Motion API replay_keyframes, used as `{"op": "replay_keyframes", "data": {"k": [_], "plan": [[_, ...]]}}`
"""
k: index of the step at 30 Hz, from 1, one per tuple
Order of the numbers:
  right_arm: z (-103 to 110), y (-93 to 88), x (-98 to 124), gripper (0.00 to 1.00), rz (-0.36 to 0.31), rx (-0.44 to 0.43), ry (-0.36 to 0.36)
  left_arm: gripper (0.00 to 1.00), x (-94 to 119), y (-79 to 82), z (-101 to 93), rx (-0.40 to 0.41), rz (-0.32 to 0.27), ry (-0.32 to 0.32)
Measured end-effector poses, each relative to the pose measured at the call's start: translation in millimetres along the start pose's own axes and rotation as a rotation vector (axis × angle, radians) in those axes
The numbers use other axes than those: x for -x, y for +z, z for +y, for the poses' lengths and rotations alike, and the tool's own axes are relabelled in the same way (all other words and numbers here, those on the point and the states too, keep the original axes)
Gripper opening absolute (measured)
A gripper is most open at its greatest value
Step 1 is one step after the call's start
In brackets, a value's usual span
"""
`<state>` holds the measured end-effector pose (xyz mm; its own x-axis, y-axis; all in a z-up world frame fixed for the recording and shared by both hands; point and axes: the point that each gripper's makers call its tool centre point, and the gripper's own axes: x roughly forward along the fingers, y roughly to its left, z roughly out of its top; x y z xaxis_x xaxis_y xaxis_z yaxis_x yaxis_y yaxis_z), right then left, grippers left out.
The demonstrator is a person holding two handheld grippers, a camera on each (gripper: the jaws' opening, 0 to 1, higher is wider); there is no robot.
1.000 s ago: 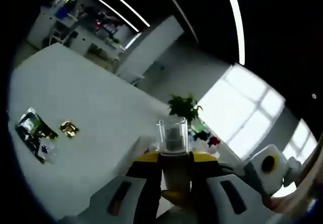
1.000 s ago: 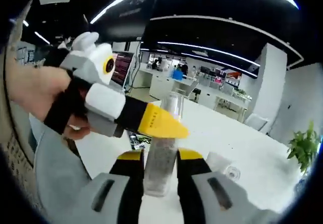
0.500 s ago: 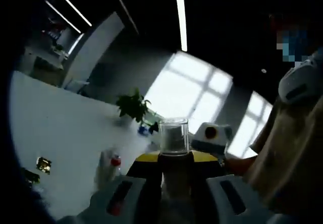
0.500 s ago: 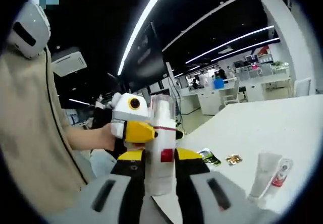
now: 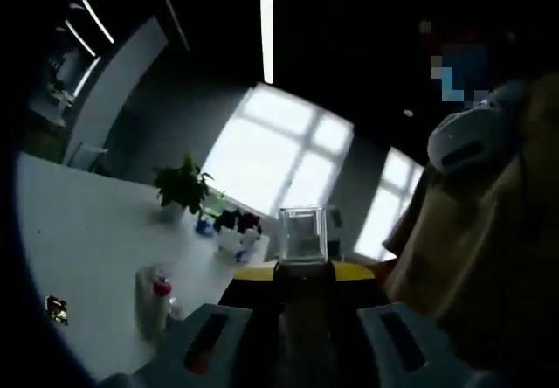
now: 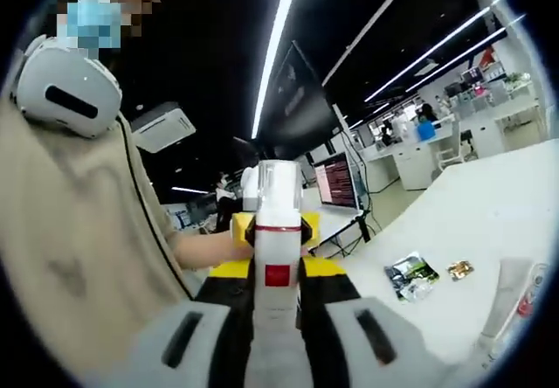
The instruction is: Arrange the skincare products in the storage area until every visible bottle or jar stands upright without overlapping.
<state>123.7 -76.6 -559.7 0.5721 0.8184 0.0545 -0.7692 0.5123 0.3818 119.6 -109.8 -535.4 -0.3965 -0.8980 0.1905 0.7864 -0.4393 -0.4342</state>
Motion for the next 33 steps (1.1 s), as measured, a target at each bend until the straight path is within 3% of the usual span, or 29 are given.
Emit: {"op": "replay_keyframes", "data": {"k": [4, 11, 14, 17, 22, 28, 33], "plan": [[-8.7, 0.3, 1.0, 0.18, 0.004, 0.042, -0.067, 0.17, -0.5, 0.6, 9.0, -0.01, -0.004, 0.037], [-71.0, -5.1, 16.7, 0.18, 0.036, 0.167, -0.44, 0.21, -6.4, -9.0, 70.8, -0.036, 0.018, 0.397], [-99.0, -9.9, 29.3, 0.18, 0.063, 0.205, -0.642, 0.19, -6.2, -16.4, 98.2, 0.043, -0.01, 0.589], [-112.9, -15.0, 38.5, 0.18, 0.1, 0.273, -0.752, 0.17, -7.2, -21.4, 108.1, 0.006, -0.003, 0.69], [-117.1, -16.8, 45.6, 0.18, 0.115, 0.358, -0.839, 0.17, -17.3, -28.4, 111.1, -0.099, 0.091, 0.739], [-119.9, -16.1, 49.9, 0.18, 0.108, 0.369, -0.879, 0.18, -22.6, -30.4, 115.9, -0.091, 0.081, 0.774], [-125.2, -23.1, 57.2, 0.19, 0.12, 0.366, -0.894, 0.17, -26.0, -36.8, 118.4, -0.106, 0.115, 0.749]]}}
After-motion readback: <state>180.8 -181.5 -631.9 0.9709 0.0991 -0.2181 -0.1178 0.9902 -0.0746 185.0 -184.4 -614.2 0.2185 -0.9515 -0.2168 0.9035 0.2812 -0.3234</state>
